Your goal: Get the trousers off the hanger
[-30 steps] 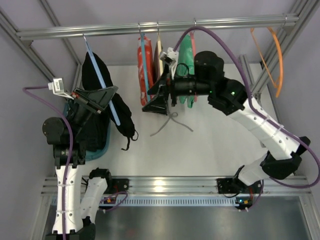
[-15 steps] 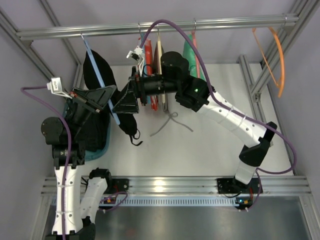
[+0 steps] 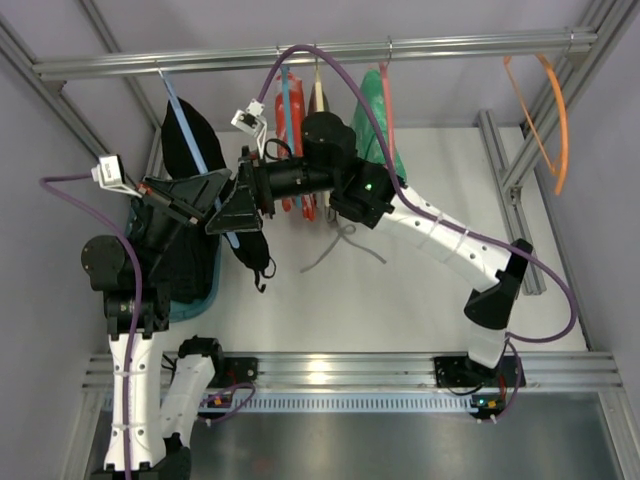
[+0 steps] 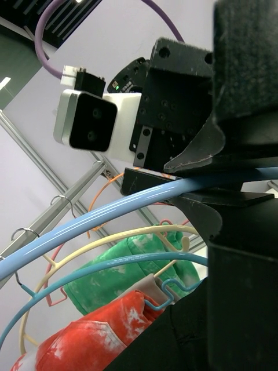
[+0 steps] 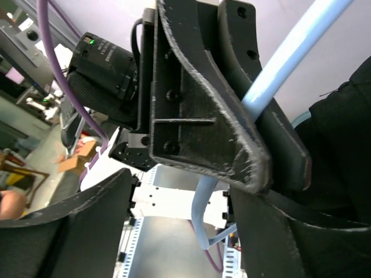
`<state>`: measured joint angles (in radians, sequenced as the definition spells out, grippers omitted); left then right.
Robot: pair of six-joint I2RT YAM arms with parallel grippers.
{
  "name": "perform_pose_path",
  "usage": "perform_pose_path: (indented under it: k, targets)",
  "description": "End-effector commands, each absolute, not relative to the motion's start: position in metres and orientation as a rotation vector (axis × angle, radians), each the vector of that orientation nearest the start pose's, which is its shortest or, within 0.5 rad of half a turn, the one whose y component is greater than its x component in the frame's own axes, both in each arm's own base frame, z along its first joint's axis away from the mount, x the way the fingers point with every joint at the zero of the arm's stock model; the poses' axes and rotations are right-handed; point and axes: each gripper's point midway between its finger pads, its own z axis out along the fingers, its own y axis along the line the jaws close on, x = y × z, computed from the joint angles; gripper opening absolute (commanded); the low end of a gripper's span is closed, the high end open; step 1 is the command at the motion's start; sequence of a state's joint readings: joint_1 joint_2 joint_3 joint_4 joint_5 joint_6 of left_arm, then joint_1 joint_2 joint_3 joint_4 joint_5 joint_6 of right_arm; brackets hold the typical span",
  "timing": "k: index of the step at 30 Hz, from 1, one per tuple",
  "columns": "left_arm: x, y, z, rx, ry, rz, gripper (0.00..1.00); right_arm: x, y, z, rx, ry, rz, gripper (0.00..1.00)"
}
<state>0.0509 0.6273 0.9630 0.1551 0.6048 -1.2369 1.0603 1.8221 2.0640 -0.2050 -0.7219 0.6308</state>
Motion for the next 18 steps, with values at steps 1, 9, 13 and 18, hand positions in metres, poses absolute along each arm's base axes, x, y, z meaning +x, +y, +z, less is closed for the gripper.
perform_pose_path:
  k: [1, 9, 13, 18]
  targets:
    - [0.169, -0.119, 0.539, -0.073, 1.071, -1.312, 0.00, 0.109, 0.503, 0.489, -1.061, 1.460, 1.924, 0.67]
    - [0.175, -0.119, 0.532, -0.080, 1.087, -1.306, 0.00, 0.102, 0.502, 0.491, -1.081, 1.455, 1.987, 0.30]
    - [0.178, -0.121, 0.525, -0.047, 1.107, -1.281, 0.10, 0.107, 0.491, 0.499, -1.061, 1.447, 1.958, 0.02]
    - [0.168, -0.125, 0.515, 0.058, 1.112, -1.180, 0.54, 0.113, 0.461, 0.511, -1.022, 1.454, 1.925, 0.00]
